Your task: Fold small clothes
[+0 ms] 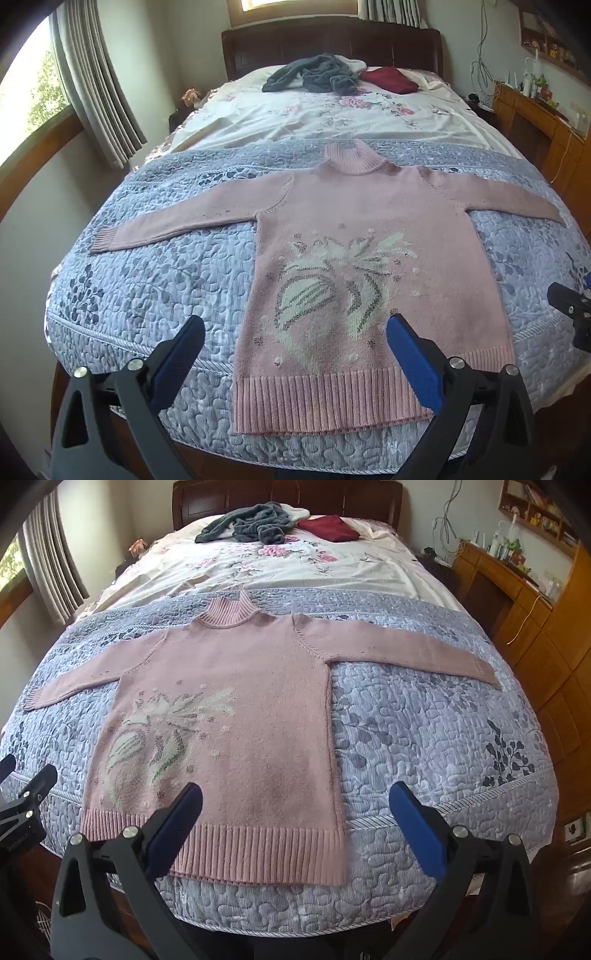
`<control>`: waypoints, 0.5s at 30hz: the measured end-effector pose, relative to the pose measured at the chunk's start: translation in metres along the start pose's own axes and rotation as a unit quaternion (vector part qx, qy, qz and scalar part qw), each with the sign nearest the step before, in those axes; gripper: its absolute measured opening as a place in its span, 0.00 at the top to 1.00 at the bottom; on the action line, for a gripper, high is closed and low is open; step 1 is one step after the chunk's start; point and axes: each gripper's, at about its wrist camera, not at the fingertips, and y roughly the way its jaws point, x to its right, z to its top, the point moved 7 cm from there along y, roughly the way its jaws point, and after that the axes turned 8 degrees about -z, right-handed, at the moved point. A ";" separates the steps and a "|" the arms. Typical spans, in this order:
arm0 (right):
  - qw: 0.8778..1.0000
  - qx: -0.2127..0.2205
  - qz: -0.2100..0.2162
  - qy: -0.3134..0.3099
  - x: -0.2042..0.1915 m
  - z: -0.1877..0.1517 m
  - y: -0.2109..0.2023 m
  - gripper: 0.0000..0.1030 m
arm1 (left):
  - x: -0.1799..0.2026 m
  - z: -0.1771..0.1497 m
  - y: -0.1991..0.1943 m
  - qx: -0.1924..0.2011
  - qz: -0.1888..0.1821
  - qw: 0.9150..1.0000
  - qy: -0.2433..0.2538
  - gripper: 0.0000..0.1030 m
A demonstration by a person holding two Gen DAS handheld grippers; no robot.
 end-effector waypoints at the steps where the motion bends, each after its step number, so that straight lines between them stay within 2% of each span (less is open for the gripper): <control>1: 1.000 -0.001 -0.001 0.001 -0.001 0.000 0.000 0.03 | -0.002 0.000 0.000 -0.001 0.002 1.000 -0.002 0.04; 2: 1.000 -0.008 0.022 0.018 0.005 0.000 0.004 0.03 | -0.005 0.000 0.000 -0.002 0.003 1.000 -0.008 0.04; 15: 1.000 -0.006 0.019 0.021 0.009 0.002 0.015 0.03 | -0.006 0.004 0.003 0.011 -0.005 1.000 -0.029 0.04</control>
